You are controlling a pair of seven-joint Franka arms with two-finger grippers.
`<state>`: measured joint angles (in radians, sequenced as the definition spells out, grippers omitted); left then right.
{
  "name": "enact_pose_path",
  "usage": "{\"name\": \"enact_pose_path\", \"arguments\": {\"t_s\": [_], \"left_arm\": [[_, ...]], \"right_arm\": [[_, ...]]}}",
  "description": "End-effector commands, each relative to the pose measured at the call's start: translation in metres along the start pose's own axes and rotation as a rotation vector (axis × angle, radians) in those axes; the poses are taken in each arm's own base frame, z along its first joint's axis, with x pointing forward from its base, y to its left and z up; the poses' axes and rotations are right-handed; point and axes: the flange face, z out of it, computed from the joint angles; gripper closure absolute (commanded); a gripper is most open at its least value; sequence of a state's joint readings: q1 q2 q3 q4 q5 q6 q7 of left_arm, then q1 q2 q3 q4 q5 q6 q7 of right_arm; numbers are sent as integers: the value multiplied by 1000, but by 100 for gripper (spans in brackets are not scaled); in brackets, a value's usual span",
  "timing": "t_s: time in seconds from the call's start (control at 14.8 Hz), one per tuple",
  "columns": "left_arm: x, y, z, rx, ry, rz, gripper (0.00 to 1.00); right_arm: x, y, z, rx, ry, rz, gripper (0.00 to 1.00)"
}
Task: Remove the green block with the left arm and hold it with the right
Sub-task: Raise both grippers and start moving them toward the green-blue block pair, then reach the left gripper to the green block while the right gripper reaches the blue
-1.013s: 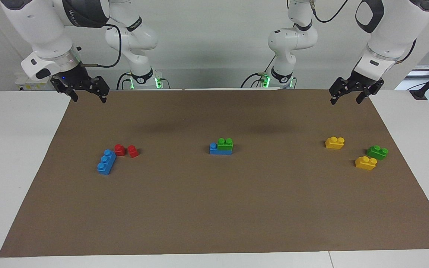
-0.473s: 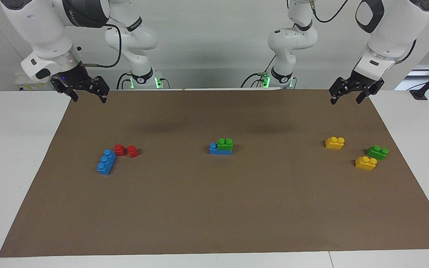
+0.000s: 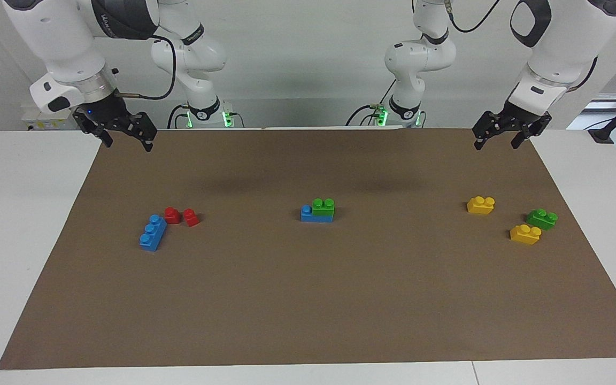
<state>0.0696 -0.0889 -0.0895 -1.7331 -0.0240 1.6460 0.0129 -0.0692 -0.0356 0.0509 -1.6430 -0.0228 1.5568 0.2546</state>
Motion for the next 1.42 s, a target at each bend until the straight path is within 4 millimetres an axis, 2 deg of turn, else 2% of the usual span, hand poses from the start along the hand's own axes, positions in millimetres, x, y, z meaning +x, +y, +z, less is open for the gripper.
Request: {"name": "enact_pose_path", "arguments": {"t_s": [0.0, 0.14, 0.34, 0.68, 0.81, 0.95, 1.15, 1.35], "left_arm": [[-3, 1, -3, 4, -9, -38, 0], [-6, 3, 1, 4, -20, -95, 0], [-8, 28, 2, -3, -17, -229, 0], [-11, 86, 3, -12, 0, -474, 0], [-14, 105, 5, -51, -1, -624, 0], [-23, 134, 9, -63, -3, -762, 0], [-36, 177, 18, -93, 11, -1074, 0], [-42, 202, 24, -100, -1, -1274, 0]], "right_arm": [[-6, -18, 0, 1, 17, 255, 0], [-10, -31, 2, 12, 7, 398, 0], [-13, -45, 15, 118, -88, 723, 1], [-7, -67, 41, 205, -244, 1048, 1], [-6, -92, 51, 223, -288, 1110, 1], [-3, -111, 64, 233, -326, 1169, 1], [-5, -130, 101, 255, -381, 1263, 1], [-16, -153, 127, 258, -383, 1283, 1]]}}
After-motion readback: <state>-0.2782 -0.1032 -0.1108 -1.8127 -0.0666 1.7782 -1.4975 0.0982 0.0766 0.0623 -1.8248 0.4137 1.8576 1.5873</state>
